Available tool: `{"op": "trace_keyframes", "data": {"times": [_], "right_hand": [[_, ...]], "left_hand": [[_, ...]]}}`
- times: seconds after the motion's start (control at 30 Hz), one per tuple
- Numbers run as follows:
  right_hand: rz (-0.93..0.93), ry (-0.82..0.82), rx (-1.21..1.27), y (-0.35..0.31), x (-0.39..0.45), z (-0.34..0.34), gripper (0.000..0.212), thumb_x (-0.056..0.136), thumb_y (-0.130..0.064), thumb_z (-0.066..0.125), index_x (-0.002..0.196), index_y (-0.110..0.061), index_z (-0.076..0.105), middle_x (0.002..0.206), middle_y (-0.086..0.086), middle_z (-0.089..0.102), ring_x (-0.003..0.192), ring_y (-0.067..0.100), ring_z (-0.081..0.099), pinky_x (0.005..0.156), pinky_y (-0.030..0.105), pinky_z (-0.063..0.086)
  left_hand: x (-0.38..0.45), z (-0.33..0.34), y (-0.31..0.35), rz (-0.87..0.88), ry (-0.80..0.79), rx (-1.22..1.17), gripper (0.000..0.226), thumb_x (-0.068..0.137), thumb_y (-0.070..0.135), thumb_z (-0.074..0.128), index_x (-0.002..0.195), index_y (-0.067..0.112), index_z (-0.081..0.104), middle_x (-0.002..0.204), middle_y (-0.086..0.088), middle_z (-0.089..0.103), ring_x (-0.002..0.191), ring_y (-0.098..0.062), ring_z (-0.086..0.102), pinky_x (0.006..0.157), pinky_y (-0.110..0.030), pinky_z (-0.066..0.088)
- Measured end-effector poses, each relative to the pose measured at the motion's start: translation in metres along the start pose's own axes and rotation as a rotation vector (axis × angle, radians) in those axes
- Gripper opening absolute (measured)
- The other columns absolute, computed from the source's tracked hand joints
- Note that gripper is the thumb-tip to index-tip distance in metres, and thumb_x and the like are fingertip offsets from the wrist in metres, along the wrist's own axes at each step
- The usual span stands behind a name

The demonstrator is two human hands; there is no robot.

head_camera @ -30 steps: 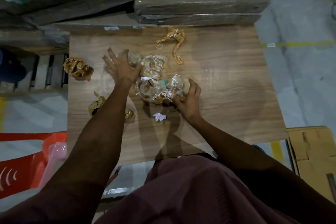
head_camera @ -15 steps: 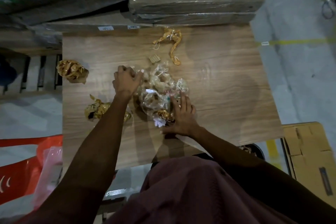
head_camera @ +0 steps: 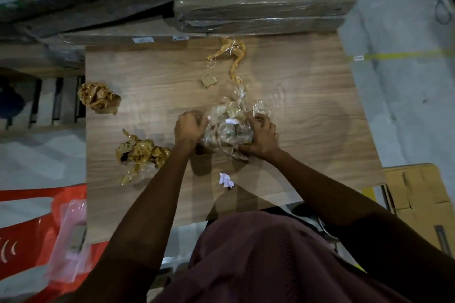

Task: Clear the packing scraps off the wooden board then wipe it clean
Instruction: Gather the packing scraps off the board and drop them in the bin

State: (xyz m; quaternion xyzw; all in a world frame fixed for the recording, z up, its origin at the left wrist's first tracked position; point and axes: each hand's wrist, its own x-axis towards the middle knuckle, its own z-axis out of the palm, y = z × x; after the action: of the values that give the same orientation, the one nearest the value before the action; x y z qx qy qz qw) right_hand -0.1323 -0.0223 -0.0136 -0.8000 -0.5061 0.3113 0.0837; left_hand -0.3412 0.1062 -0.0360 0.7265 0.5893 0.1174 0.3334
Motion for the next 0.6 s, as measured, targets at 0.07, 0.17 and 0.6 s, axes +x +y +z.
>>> {"op": "trace_keyframes", "data": {"times": [0.07, 0.17, 0.6], "right_hand": [[0.033, 0.001, 0.085, -0.004, -0.004, 0.004, 0.102, 0.061, -0.060, 0.074, 0.152, -0.040, 0.034, 0.150, 0.008, 0.021, 0.135, 0.036, 0.028, 0.109, 0.054, 0.036], [0.068, 0.004, 0.329, -0.008, -0.006, 0.006, 0.092, 0.066, -0.048, 0.080, 0.149, -0.033, 0.043, 0.142, 0.010, 0.023, 0.131, 0.034, 0.033, 0.114, 0.044, 0.037], [0.041, 0.384, 0.782, 0.008, -0.013, -0.026, 0.017, 0.096, -0.010, 0.064, 0.108, -0.009, 0.076, 0.102, 0.003, 0.076, 0.097, 0.010, 0.071, 0.084, 0.024, 0.055]], "left_hand": [[-0.009, 0.011, 0.001, 0.047, 0.050, 0.145, 0.042, 0.090, 0.054, 0.055, 0.094, 0.017, 0.076, 0.104, -0.012, 0.067, 0.105, -0.036, 0.060, 0.086, -0.042, 0.042], [-0.021, 0.026, 0.005, 0.032, 0.209, 0.199, 0.031, 0.085, 0.047, 0.066, 0.094, 0.018, 0.072, 0.137, -0.014, 0.046, 0.126, -0.036, 0.041, 0.098, -0.048, 0.033], [-0.030, 0.041, 0.008, 0.042, 0.226, -0.070, 0.061, 0.086, 0.024, 0.067, 0.145, 0.024, 0.047, 0.160, -0.022, 0.022, 0.146, -0.045, 0.021, 0.112, -0.062, 0.031]]}}
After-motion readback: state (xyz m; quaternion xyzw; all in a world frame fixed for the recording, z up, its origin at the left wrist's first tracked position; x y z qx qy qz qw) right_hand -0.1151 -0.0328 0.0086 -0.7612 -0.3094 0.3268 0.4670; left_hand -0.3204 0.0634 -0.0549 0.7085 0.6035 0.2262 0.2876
